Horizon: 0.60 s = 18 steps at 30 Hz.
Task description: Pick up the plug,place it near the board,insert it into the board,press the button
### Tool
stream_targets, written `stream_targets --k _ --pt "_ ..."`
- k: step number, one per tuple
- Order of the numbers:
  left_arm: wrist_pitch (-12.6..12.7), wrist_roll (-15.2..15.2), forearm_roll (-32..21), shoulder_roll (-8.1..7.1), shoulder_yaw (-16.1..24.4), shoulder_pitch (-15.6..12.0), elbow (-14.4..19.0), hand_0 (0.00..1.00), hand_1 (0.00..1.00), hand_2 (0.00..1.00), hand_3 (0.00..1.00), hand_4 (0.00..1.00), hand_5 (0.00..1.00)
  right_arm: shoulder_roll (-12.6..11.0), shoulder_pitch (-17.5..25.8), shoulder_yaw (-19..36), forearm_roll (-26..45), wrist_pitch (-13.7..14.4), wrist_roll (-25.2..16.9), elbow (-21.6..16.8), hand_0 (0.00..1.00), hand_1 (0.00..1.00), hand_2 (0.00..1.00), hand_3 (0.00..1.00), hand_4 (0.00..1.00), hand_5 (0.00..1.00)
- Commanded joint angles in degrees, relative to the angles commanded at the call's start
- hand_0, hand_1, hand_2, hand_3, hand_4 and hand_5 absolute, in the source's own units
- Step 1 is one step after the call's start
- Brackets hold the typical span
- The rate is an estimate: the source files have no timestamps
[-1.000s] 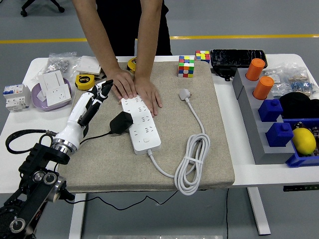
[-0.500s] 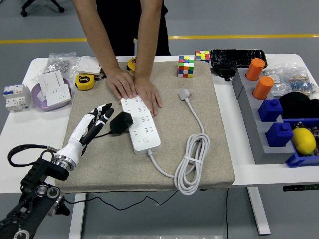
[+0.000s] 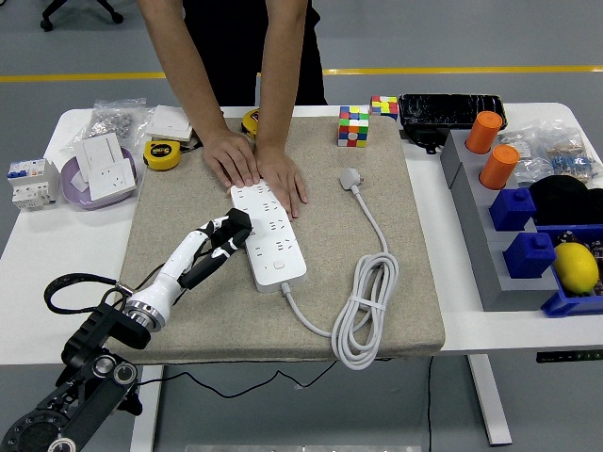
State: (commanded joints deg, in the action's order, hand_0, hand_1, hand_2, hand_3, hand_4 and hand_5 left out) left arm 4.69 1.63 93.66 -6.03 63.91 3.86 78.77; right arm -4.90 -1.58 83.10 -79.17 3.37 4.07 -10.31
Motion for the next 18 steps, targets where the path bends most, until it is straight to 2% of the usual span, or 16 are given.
stream_targets --k 6,18 --pt "0.20 0.47 3.01 -0.53 -1.47 1.28 0.59 0.998 0.998 0.947 0.922 0.998 0.998 0.00 -0.01 -0.30 0.22 0.02 -0.05 0.00 0.796 0.704 0.713 0.752 0.998 0.998" --pt "1.08 2.07 12.44 -1.17 -3.78 3.26 2.83 0.998 0.998 0.936 0.921 0.998 0.998 -0.06 -0.23 -0.33 0.28 0.03 0.00 0.00 0.795 0.703 0.713 0.752 0.998 0.998"
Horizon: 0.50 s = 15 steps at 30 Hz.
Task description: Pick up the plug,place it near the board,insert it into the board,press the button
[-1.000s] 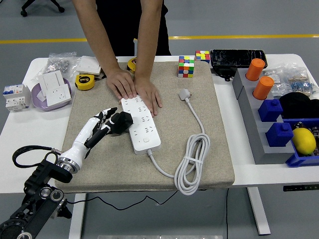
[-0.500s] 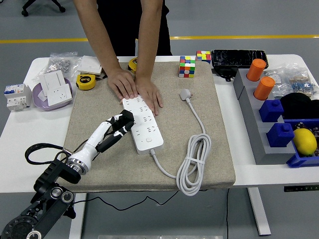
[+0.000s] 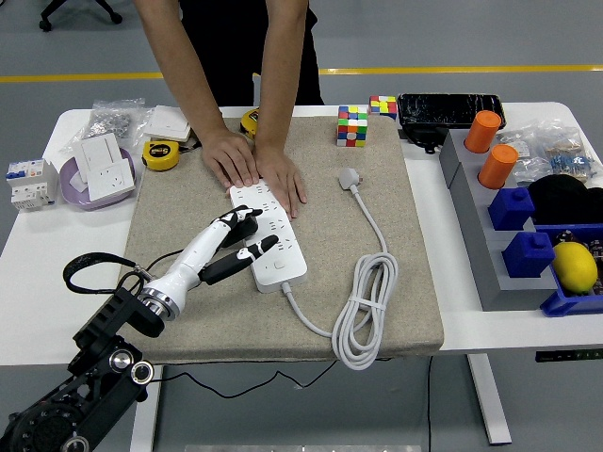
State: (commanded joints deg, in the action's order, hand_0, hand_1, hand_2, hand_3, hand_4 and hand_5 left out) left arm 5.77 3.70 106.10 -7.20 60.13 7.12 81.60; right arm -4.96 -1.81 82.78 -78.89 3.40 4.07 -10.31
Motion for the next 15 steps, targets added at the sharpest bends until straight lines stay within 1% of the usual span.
stream_targets --k 7,15 --pt "0.05 0.45 4.12 -0.16 -0.74 0.29 1.22 0.998 0.998 0.932 0.916 0.998 0.998 0.00 0.04 0.12 -0.07 -0.01 0.05 0.00 0.796 0.703 0.713 0.753 0.998 0.998" --pt "-0.16 0.77 4.91 -0.27 -1.17 0.51 1.39 0.998 0.994 0.928 0.914 0.998 0.998 0.00 -0.14 0.06 0.07 0.01 0.00 0.00 0.796 0.705 0.713 0.752 0.998 0.998"
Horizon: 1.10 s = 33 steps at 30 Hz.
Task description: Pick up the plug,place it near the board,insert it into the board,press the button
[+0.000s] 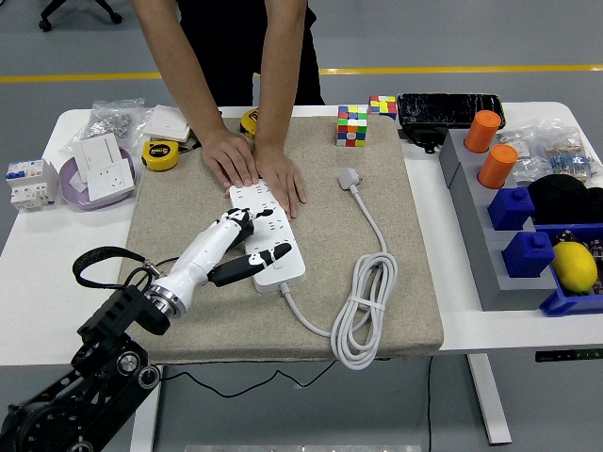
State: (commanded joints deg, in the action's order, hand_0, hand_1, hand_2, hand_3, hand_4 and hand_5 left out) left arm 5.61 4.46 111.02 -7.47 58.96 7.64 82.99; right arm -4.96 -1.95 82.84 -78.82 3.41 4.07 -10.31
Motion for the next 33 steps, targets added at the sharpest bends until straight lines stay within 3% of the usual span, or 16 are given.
stream_targets --k 9,14,21,33 --pt "2.12 0.52 4.19 0.67 5.49 -1.81 3.77 0.998 0.994 0.927 0.911 0.998 0.998 0.06 0.06 0.35 -0.22 -0.03 0.05 0.00 0.796 0.703 0.714 0.752 0.998 0.998" --pt "2.51 1.19 5.08 0.69 8.09 -3.56 4.17 0.998 0.994 0.924 0.905 0.998 0.998 0.13 0.13 0.48 -0.26 -0.03 0.03 0.00 0.796 0.704 0.713 0.753 0.998 0.998" --pt "1.27 1.84 4.69 0.11 5.88 -4.17 2.51 0.998 0.994 0.922 0.904 0.998 0.998 0.10 -0.11 0.39 -0.06 0.00 -0.04 0.00 0.796 0.703 0.713 0.753 0.998 0.998" --pt "0.58 2.06 3.20 -0.48 0.29 -1.50 -0.21 0.998 0.990 0.920 0.904 0.998 0.998 0.05 -0.05 0.72 -0.32 -0.03 0.02 0.00 0.796 0.704 0.712 0.752 0.998 0.998"
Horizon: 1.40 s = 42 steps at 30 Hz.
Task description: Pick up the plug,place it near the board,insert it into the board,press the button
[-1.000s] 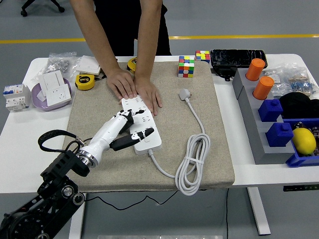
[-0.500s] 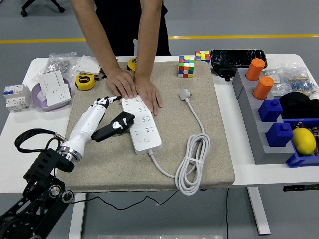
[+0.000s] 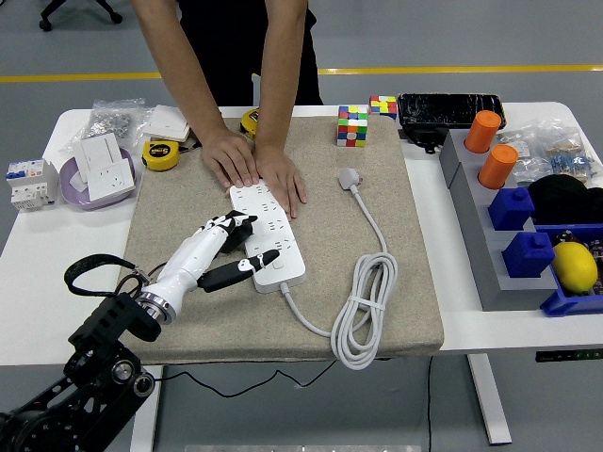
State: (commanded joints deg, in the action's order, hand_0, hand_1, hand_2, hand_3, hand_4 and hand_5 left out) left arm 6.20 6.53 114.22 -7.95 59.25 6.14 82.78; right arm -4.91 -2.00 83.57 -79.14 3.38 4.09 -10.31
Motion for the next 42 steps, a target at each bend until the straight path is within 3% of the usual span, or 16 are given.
stream_targets --k 14,29,42 --pt "-0.12 -0.12 -0.66 0.53 -3.41 1.91 -0.57 0.998 0.987 0.920 0.900 0.998 0.998 -0.01 -0.11 -0.36 0.10 -0.02 -0.05 0.00 0.796 0.704 0.712 0.752 0.998 0.998" --pt "-0.48 -0.35 -1.99 1.15 -2.54 2.00 -3.85 0.998 0.985 0.920 0.900 0.998 0.998 -0.04 0.16 -0.46 -0.15 -0.08 0.01 0.00 0.796 0.703 0.712 0.753 0.998 0.998" --pt "-0.02 -0.84 -1.18 0.65 -3.48 2.32 -1.97 0.998 0.984 0.916 0.900 0.998 0.998 -0.06 0.04 -0.58 0.08 -0.04 -0.05 0.00 0.795 0.704 0.712 0.753 0.998 0.998"
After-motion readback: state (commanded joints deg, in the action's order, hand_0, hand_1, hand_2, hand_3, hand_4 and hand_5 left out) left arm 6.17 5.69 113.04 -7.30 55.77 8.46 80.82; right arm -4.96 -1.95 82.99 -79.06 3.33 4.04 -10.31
